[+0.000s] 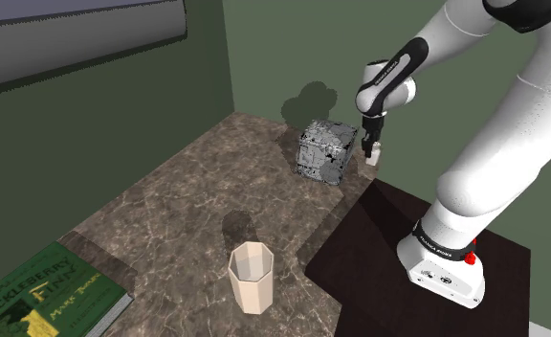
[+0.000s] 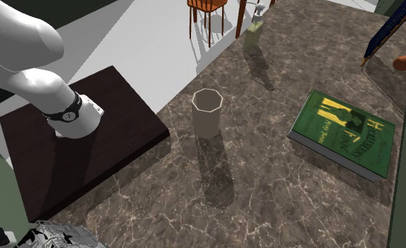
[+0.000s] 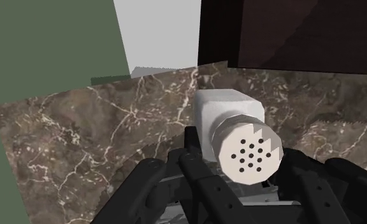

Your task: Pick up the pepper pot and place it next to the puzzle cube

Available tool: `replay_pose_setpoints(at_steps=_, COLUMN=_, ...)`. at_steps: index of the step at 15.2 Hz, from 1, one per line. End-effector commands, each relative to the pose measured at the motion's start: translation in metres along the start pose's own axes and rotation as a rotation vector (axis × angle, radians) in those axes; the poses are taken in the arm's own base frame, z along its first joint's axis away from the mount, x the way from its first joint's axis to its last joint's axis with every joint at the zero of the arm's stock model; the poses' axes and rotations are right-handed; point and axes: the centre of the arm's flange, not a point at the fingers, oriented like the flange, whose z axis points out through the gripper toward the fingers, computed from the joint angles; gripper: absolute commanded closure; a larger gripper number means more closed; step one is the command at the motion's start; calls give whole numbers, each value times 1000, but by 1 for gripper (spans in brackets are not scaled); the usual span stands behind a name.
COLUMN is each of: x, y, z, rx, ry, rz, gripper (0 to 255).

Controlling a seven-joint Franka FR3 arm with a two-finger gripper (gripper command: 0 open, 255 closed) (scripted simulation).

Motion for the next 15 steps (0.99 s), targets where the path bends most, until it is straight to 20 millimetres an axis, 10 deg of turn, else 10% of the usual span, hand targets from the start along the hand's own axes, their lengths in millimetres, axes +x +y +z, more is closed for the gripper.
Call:
replay_pose_setpoints(at_steps=1, x=1, y=-1, z=11, rx=0, ry=0, rz=0, gripper=255)
replay_pose_setpoints(at_steps=15, x=14, y=-4, z=76, rx=0, ry=0, rz=0, gripper=255)
